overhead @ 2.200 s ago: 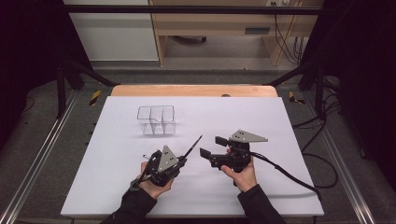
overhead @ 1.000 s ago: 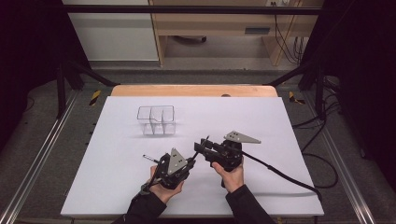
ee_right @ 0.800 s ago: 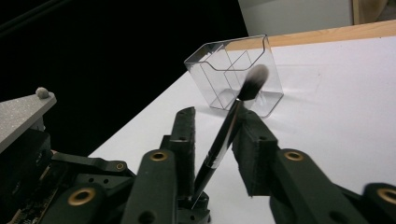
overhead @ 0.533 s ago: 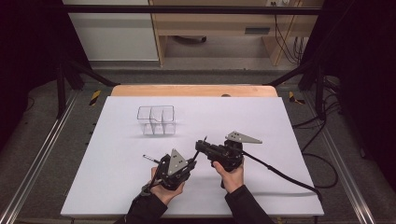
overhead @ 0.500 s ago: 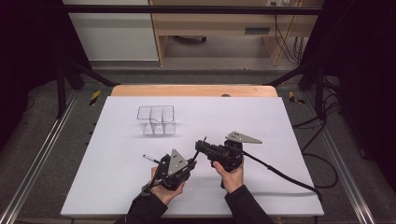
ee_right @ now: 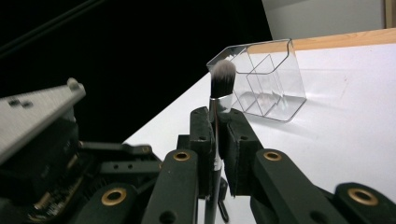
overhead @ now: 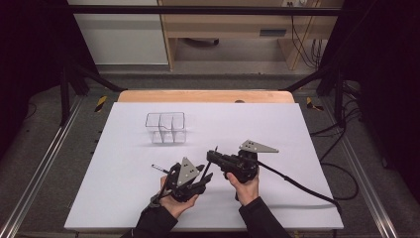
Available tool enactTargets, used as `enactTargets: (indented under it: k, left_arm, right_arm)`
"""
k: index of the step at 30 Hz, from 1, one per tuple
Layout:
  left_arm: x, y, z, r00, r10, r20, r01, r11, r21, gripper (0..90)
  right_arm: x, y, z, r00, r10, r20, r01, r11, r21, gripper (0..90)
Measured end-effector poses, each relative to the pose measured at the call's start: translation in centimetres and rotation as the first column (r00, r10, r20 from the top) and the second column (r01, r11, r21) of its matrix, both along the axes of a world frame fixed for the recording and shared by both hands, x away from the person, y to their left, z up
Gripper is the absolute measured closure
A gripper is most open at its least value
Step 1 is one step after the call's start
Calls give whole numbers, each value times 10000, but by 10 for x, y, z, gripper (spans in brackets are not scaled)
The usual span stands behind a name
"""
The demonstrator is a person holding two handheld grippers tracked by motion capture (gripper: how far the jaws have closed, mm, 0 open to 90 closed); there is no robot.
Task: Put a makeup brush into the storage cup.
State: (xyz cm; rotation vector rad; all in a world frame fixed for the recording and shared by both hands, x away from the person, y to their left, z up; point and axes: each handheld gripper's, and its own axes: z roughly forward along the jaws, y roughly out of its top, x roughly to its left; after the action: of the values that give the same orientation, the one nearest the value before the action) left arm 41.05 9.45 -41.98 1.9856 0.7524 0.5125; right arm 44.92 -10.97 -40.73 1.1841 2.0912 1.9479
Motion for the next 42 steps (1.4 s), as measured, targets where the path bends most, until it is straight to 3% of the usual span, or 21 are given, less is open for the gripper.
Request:
enactTargets:
  k: [4, 21, 30, 42]
  left_arm:
    - [2, -1, 5, 9999, 64, 90, -64, 10000, 52, 565]
    - [2, -5, 10, 9993, 290, 240, -287, 9995, -106, 811]
    - [3, -4, 10, 9991, 396, 174, -393, 9991, -158, 824]
    - [9, 11, 10, 9978, 670, 12, -669, 9973, -315, 824]
  right_arm:
    - [0, 2, -1, 9999, 138, 57, -138, 9998, -111, 836]
    - [-3, 9, -1, 9990, 373, 257, -364, 9987, -362, 836]
    - [-4, 10, -1, 9990, 295, 329, -283, 9989, -379, 824]
    - [-6, 1, 9, 9959, -163, 894, 239, 9962, -839, 520]
